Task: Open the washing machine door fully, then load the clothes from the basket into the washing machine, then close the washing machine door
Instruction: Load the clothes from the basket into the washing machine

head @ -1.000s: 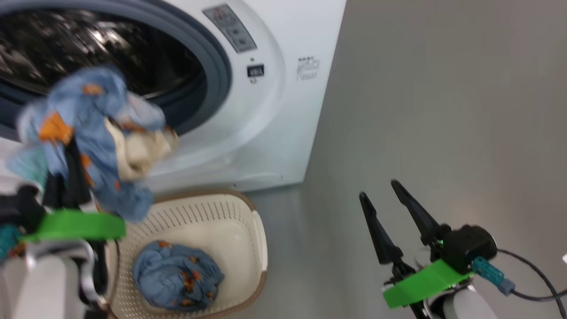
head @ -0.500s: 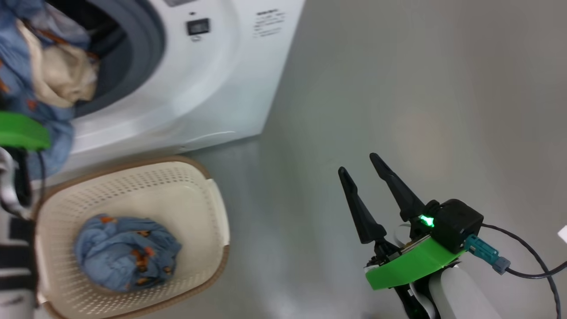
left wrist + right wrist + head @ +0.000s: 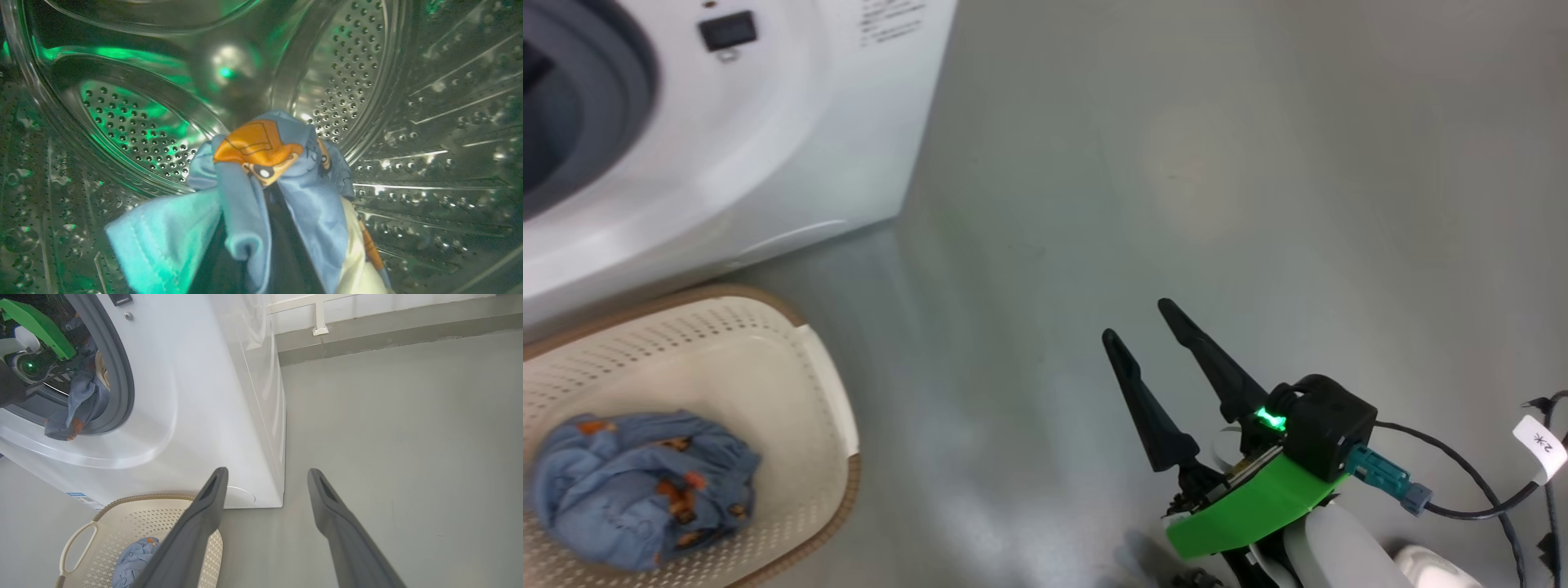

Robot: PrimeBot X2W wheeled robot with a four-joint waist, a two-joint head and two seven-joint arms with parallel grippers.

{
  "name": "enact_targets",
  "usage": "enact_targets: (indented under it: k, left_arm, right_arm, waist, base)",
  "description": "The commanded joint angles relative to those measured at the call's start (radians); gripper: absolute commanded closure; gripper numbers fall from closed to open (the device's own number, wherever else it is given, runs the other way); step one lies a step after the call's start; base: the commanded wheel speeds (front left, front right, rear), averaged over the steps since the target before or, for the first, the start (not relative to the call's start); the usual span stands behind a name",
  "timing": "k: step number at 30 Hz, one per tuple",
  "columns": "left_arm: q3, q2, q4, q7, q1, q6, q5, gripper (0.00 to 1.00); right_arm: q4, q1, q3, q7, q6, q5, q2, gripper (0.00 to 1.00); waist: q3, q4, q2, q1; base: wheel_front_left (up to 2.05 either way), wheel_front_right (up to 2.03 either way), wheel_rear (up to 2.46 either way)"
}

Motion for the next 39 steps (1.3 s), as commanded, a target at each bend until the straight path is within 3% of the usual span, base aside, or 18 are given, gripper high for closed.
enact_targets:
  k: [1, 7, 13, 19, 25, 26, 27, 29, 30, 39]
  left_arm:
    - [0.01, 0.071, -0.012, -0.006, -0.04, -0.005, 0.024, 1.0]
    - [0.01, 0.127, 0.061, -0.006, -0.183, -0.012, 0.026, 1.0]
    - [0.005, 0.15, 0.049, -0.006, -0.27, 0.013, 0.039, 1.0]
    - [0.027, 0.146, -0.014, -0.006, -0.261, 0.055, 0.035, 1.0]
    - [0.017, 0.143, 0.057, -0.005, -0.21, 0.065, 0.046, 0.98]
    - [0.005, 0.141, 0.087, -0.002, -0.207, 0.058, 0.051, 0.88]
    - [-0.005, 0.142, 0.107, -0.002, -0.211, 0.057, 0.058, 0.85]
    - [-0.004, 0.136, 0.155, 0.005, -0.221, 0.07, 0.055, 0.58]
    - [-0.01, 0.134, 0.173, 0.006, -0.228, 0.074, 0.058, 0.0]
    - [-0.066, 0.093, 0.322, 0.053, -0.244, 0.131, 0.096, 0.0]
  right_arm:
    - [-0.026, 0.018, 0.027, -0.005, 0.006, 0.018, 0.004, 0.0]
    - [-0.031, 0.033, 0.047, -0.005, 0.006, 0.028, 0.004, 0.0]
    - [-0.037, 0.042, 0.055, -0.005, 0.006, 0.039, 0.004, 0.0]
    - [-0.039, 0.04, 0.064, -0.005, 0.006, 0.048, 0.004, 0.0]
    - [-0.033, 0.031, 0.075, -0.005, 0.006, 0.051, 0.004, 0.0]
    - [-0.031, 0.032, 0.075, -0.005, 0.006, 0.051, 0.004, 0.0]
    - [-0.029, 0.032, 0.076, -0.005, 0.006, 0.049, 0.004, 0.0]
    - [-0.023, 0.034, 0.076, -0.005, 0.006, 0.045, 0.004, 0.0]
    - [-0.02, 0.034, 0.076, -0.005, 0.006, 0.044, 0.004, 0.0]
    - [0.007, 0.041, 0.078, -0.005, 0.006, 0.034, 0.004, 0.0]
  waist:
    - [0.045, -0.046, 0.0, 0.0]
    - [0.087, -0.076, 0.0, 0.0]
    - [0.12, -0.084, 0.0, 0.0]
    - [0.131, -0.083, 0.0, 0.0]
    - [0.118, -0.07, 0.0, 0.0]
    - [0.113, -0.067, 0.0, 0.0]
    - [0.108, -0.065, 0.0, 0.0]
    - [0.096, -0.058, 0.0, 0.0]
    - [0.092, -0.055, 0.0, 0.0]
    - [0.025, -0.017, 0.0, 0.0]
  base:
    - [0.0, 0.0, 0.0]
    - [0.0, 0.0, 0.0]
    - [0.0, 0.0, 0.0]
    - [0.0, 0.0, 0.0]
    - [0.0, 0.0, 0.0]
    - [0.0, 0.0, 0.0]
    - [0.0, 0.0, 0.0]
    - [0.0, 0.0, 0.0]
    - [0.0, 0.0, 0.0]
    - [0.0, 0.0, 0.0]
